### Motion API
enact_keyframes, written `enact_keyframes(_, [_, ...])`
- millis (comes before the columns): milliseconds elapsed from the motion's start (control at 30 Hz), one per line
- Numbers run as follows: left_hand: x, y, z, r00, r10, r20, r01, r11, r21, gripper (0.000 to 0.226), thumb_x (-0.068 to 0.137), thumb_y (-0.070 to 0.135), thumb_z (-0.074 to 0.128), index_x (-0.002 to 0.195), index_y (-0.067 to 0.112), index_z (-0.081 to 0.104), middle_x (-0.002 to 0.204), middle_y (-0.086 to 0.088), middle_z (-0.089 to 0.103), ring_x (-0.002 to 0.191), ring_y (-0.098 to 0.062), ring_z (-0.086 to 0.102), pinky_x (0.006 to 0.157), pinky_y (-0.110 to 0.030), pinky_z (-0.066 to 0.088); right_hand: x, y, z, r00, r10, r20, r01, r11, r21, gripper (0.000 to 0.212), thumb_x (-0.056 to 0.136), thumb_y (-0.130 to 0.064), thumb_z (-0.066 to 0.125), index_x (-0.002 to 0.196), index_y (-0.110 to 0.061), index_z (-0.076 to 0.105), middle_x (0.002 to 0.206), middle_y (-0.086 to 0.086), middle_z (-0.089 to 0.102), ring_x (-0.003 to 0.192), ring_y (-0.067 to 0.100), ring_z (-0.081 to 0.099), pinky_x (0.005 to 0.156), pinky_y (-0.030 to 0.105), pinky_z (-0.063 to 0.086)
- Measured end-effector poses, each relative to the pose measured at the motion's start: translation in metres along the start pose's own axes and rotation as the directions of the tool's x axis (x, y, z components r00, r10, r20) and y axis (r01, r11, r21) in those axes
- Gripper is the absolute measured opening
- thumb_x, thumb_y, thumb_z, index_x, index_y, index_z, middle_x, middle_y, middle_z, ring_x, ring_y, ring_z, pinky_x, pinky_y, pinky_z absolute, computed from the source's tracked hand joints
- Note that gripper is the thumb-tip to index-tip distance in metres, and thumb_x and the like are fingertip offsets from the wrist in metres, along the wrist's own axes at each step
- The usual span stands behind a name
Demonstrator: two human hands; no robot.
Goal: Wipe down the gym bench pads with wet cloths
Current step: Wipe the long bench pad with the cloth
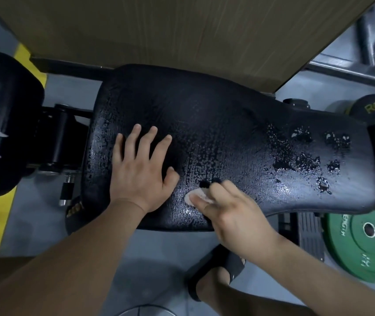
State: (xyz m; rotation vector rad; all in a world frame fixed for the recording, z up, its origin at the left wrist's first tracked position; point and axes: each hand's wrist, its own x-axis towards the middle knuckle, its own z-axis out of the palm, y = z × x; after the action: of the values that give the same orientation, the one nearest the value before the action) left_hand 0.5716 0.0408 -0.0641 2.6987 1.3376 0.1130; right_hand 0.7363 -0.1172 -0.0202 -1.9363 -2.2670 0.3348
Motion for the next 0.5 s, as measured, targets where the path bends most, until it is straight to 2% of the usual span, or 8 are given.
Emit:
enact_keyframes(100, [0.0, 0.001, -0.001, 1.0, -0.003, -0.002, 0.003, 1.0, 0.002, 0.067, 0.088, 0.048, 0.044, 0.151, 0.026, 0.044, 0.159, -0.007, 0.036, 0.153, -0.035, 0.021, 0.123, -0.06, 0.013, 0.019, 0.025, -0.002, 1.0, -0.016, -0.002, 0.016, 0.999, -0.043, 0.04, 0.095, -0.012, 0.051, 0.13, -0.028, 0.061, 0.093, 0.0, 0.041, 0.085, 0.024, 0.042, 0.058, 0.041, 0.049])
enact_keyframes(200, [0.0, 0.001, -0.002, 1.0, -0.003, -0.004, 0.003, 1.0, -0.009, 0.066, 0.088, 0.048, 0.044, 0.15, 0.027, 0.043, 0.159, -0.007, 0.036, 0.153, -0.034, 0.021, 0.123, -0.06, 0.013, 0.062, 0.064, -0.006, 0.962, 0.226, -0.151, -0.237, 0.97, -0.058, 0.039, 0.094, -0.006, 0.056, 0.126, -0.025, 0.067, 0.089, 0.0, 0.033, 0.084, 0.028, 0.042, 0.059, 0.044, 0.051])
enact_keyframes(267, [-0.001, 0.001, -0.001, 1.0, -0.004, -0.008, 0.003, 1.0, -0.009, 0.066, 0.088, 0.048, 0.044, 0.151, 0.027, 0.043, 0.159, -0.007, 0.036, 0.153, -0.034, 0.021, 0.123, -0.06, 0.013, 0.073, 0.06, -0.003, 0.924, 0.33, -0.196, -0.345, 0.938, -0.046, 0.038, 0.091, -0.004, 0.057, 0.123, -0.022, 0.069, 0.089, 0.004, 0.038, 0.084, 0.028, 0.042, 0.061, 0.043, 0.051])
enact_keyframes(300, [-0.001, 0.001, -0.001, 1.0, -0.002, -0.006, 0.001, 1.0, -0.011, 0.066, 0.088, 0.048, 0.044, 0.151, 0.027, 0.043, 0.159, -0.007, 0.036, 0.153, -0.034, 0.021, 0.123, -0.06, 0.013, 0.068, 0.048, -0.001, 0.936, 0.305, -0.174, -0.318, 0.947, -0.052, 0.043, 0.088, -0.001, 0.058, 0.124, -0.022, 0.067, 0.092, 0.004, 0.04, 0.085, 0.028, 0.042, 0.062, 0.042, 0.05])
enact_keyframes(367, [0.0, 0.001, 0.0, 1.0, 0.0, -0.005, 0.0, 1.0, -0.014, 0.067, 0.088, 0.048, 0.044, 0.151, 0.026, 0.042, 0.159, -0.007, 0.036, 0.153, -0.034, 0.02, 0.123, -0.06, 0.013, 0.043, 0.017, 0.005, 0.989, 0.124, -0.077, -0.128, 0.991, -0.047, 0.052, 0.083, 0.002, 0.058, 0.129, -0.022, 0.061, 0.098, 0.002, 0.042, 0.087, 0.026, 0.039, 0.065, 0.04, 0.046])
enact_keyframes(433, [0.0, 0.0, 0.0, 1.0, -0.002, -0.006, 0.002, 1.0, -0.008, 0.067, 0.088, 0.048, 0.044, 0.151, 0.026, 0.043, 0.159, -0.007, 0.036, 0.153, -0.034, 0.02, 0.123, -0.06, 0.013, 0.016, -0.001, 0.008, 0.999, -0.038, -0.005, 0.038, 0.999, -0.007, 0.053, 0.085, 0.0, 0.056, 0.134, -0.021, 0.058, 0.102, 0.001, 0.041, 0.087, 0.024, 0.038, 0.064, 0.041, 0.046])
enact_keyframes(500, [0.0, 0.001, -0.002, 1.0, -0.005, -0.004, 0.005, 1.0, -0.008, 0.067, 0.088, 0.048, 0.043, 0.151, 0.026, 0.043, 0.159, -0.007, 0.036, 0.153, -0.034, 0.02, 0.124, -0.059, 0.013, 0.018, 0.014, 0.007, 0.999, -0.051, -0.017, 0.051, 0.998, -0.02, 0.054, 0.087, -0.002, 0.06, 0.136, -0.025, 0.057, 0.099, 0.0, 0.036, 0.087, 0.025, 0.039, 0.059, 0.041, 0.049])
